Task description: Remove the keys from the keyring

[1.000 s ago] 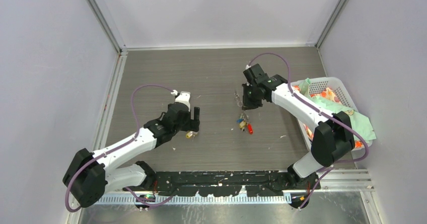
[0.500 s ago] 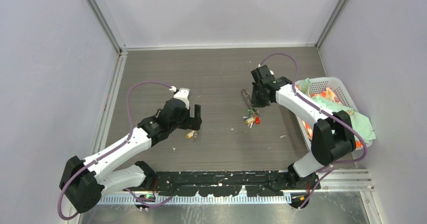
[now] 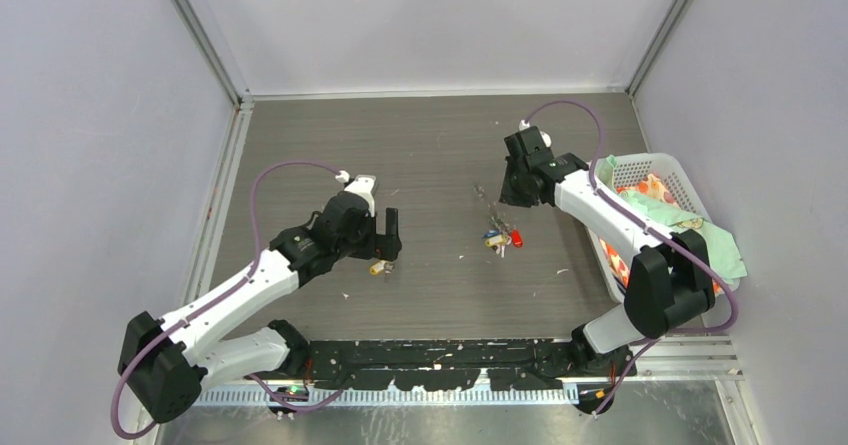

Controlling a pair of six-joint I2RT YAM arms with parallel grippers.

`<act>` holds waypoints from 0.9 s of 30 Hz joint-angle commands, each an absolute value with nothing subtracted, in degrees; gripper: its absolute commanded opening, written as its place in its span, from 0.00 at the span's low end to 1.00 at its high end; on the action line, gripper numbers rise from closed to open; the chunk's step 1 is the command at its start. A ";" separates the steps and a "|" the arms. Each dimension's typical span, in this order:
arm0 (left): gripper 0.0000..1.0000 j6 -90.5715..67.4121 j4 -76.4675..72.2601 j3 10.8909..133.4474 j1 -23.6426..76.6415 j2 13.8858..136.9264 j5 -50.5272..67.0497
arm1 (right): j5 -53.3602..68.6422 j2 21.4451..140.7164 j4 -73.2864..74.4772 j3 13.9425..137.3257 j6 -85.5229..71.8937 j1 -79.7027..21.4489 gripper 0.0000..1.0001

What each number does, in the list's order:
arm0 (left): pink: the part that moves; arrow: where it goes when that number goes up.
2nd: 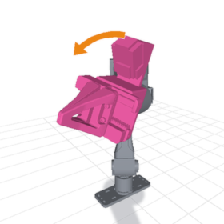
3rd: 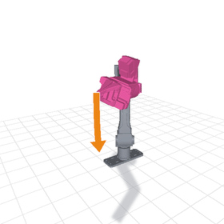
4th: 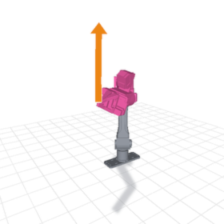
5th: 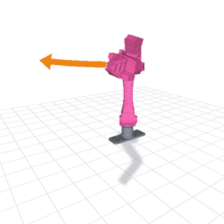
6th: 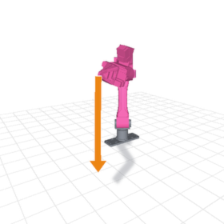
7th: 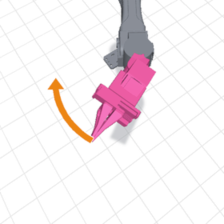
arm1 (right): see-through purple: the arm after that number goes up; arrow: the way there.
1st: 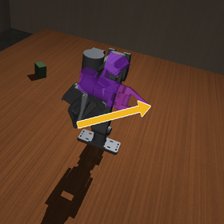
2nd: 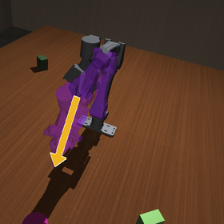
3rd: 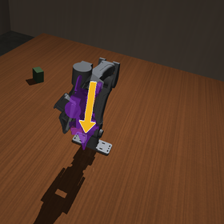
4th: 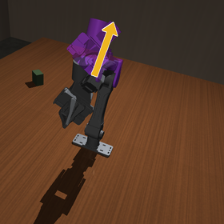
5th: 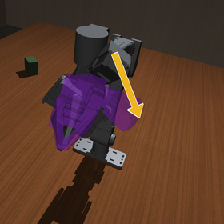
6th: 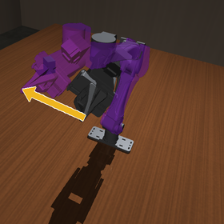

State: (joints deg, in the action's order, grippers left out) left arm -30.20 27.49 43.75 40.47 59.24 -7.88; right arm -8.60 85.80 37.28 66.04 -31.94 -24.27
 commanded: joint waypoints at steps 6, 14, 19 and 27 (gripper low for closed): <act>1.00 -31.06 27.46 45.44 40.17 56.09 -7.58 | -9.64 80.91 37.22 68.49 -32.52 -24.32 0.37; 1.00 -30.90 26.12 44.81 40.17 54.93 -6.49 | -10.33 76.09 38.36 66.71 -32.83 -24.41 0.55; 1.00 -30.78 25.37 44.91 40.17 54.35 -6.40 | -11.31 71.40 39.32 65.46 -33.00 -24.38 0.77; 1.00 -32.55 26.98 47.74 40.19 53.50 -10.75 | -15.25 60.75 38.34 61.56 -35.93 -24.37 1.00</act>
